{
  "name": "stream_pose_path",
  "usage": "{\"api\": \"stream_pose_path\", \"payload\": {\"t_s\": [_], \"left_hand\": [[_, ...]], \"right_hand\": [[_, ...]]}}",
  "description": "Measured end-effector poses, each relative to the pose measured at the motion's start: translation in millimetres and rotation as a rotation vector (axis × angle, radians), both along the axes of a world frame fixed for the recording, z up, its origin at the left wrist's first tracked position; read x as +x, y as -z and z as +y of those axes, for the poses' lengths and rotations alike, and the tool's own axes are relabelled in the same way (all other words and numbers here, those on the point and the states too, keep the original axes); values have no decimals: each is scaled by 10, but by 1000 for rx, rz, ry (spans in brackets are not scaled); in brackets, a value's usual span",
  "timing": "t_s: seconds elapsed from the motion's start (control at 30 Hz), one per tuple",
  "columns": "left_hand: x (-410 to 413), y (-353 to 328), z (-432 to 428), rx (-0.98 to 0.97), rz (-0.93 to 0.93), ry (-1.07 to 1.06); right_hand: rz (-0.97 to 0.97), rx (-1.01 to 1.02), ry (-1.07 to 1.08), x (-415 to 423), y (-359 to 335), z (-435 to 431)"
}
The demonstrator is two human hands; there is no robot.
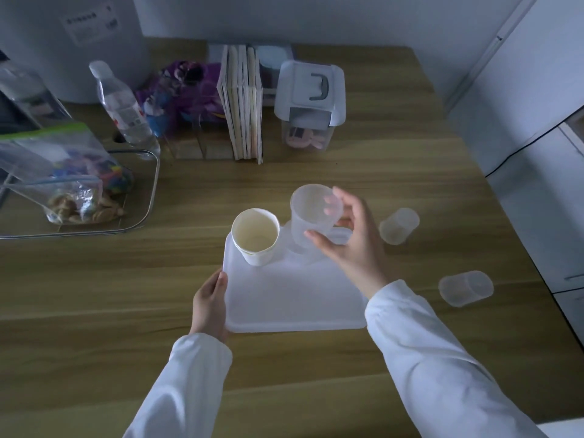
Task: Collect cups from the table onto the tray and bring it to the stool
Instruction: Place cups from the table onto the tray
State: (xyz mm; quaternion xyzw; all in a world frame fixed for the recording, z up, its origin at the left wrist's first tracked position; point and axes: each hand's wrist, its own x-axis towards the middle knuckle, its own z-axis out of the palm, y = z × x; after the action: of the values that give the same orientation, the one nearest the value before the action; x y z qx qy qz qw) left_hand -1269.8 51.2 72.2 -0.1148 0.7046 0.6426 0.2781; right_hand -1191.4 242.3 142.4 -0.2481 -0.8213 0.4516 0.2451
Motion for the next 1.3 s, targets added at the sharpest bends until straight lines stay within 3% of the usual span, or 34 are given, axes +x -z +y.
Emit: {"api": "stream_pose_path", "payload": {"t_s": [0.87,1.1,1.3], "left_hand": [[-38,-128,-130,27,6,60],[52,-122,-13,24,-29,149],[221,-137,212,34,-81,155]], "right_hand": [[-148,130,16,209,188,-280],[-139,32,294,751,183,-20],[-298,24,542,1470,199,539]]}}
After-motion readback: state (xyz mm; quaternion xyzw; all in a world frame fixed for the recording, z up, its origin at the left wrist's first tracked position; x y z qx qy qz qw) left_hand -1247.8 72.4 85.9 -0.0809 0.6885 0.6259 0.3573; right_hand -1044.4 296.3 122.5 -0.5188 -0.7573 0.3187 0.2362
